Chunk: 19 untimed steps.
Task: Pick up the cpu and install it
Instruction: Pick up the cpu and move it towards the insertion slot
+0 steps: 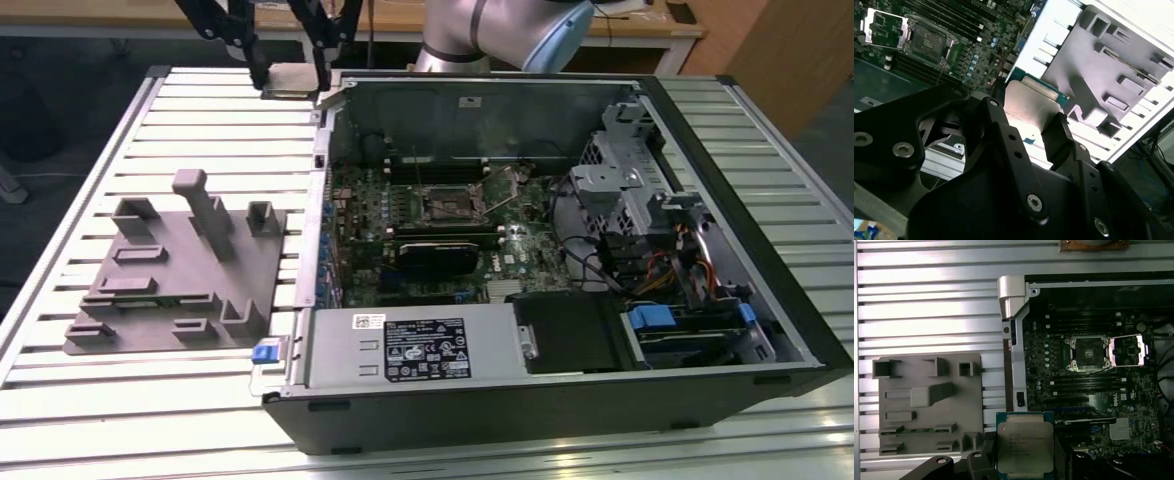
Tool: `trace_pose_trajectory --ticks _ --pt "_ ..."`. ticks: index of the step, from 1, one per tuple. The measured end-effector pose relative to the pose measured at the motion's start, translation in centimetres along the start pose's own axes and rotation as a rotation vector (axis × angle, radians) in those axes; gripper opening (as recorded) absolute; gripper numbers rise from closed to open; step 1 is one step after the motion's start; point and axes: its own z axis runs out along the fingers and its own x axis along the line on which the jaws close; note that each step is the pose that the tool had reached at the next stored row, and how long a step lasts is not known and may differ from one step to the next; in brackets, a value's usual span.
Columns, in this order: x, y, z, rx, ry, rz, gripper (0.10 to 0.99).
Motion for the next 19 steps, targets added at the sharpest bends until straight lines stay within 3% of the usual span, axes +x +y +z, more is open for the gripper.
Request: trace_pose_trajectory --ticks 19 --pt "-4.21 0.28 0.11 0.000 0.0000 0.000 0.541"
